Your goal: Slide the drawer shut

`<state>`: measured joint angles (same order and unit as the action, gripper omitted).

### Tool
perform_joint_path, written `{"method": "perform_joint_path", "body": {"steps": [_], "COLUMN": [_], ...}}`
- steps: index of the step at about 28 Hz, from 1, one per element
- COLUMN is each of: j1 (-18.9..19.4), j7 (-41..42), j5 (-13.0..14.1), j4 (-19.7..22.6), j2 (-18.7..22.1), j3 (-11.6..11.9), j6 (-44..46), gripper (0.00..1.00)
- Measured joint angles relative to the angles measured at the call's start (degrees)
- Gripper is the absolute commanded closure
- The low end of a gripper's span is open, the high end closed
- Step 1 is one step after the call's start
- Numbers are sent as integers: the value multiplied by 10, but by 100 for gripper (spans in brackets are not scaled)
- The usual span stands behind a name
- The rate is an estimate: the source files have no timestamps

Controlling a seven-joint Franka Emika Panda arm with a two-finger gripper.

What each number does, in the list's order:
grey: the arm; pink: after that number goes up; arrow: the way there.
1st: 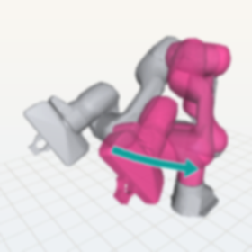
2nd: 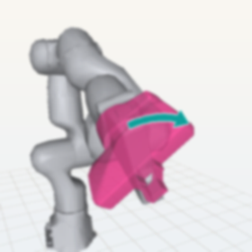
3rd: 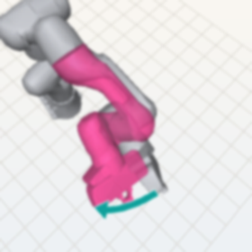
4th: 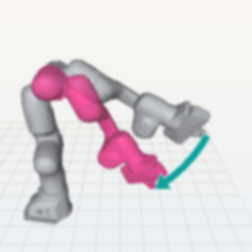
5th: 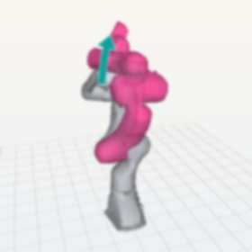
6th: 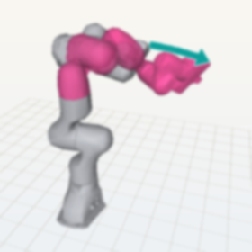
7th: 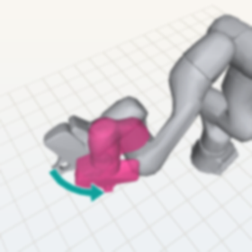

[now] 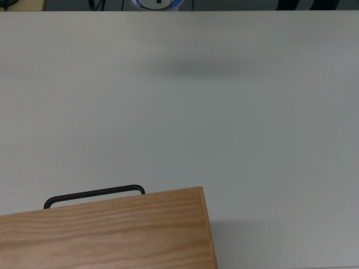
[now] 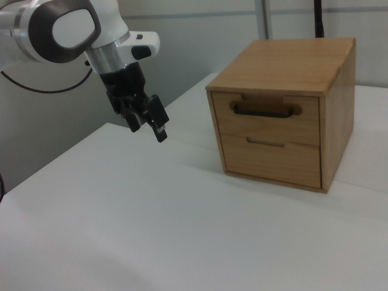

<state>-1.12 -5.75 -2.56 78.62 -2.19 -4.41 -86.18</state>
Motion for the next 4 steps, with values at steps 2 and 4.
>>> {"method": "perform_joint_path", "body": {"steps": [2,4], "j1": [0,0], "j7": [0,0], "j5": [0,0], "j4": [0,0], "j2": [0,0], "j3": [0,0], "j6": [0,0], "gripper": [0,0]}}
